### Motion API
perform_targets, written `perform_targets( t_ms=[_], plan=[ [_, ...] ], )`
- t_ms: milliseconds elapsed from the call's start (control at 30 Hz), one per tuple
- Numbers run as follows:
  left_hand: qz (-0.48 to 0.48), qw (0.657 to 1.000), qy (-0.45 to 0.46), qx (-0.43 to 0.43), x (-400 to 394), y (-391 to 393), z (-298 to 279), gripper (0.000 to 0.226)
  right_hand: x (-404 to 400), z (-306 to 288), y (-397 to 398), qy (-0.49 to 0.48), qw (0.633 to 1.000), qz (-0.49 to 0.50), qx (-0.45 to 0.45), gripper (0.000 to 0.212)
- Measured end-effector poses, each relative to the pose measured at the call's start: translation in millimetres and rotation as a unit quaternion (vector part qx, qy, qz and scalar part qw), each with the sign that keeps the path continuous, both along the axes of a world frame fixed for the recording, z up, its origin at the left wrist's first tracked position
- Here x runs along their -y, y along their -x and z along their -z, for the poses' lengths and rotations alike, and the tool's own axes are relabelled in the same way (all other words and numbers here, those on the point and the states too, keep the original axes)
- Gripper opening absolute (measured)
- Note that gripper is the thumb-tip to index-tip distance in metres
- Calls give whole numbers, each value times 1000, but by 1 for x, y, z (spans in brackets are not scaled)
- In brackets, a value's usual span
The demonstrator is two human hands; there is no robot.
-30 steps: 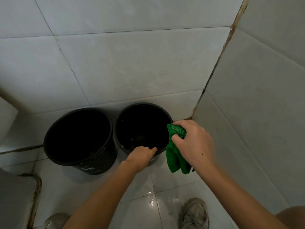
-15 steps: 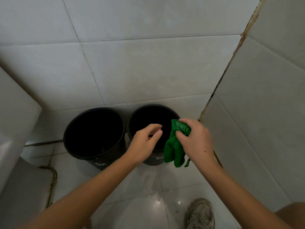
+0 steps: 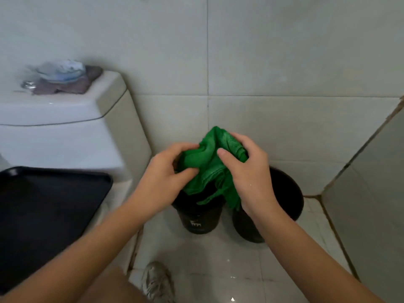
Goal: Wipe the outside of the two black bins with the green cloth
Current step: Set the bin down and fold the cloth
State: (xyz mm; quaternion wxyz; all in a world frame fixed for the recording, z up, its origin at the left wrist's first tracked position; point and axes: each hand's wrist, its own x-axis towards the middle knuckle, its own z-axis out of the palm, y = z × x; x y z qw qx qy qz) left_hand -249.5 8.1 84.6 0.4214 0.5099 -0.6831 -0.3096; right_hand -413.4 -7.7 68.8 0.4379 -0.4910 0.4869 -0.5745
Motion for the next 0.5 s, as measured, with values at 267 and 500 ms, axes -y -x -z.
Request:
perform_targets(
  t_ms=[267,500],
  plan=[
    [-143,974,-41,-171,-32,-155,-37,35,15,-19,-116,-49,953,-272,-120,18],
    [-212,948,-102,-213,-51,-258,-27,42,35,-15,-212,-181,906,-369,-103,31]
  ],
)
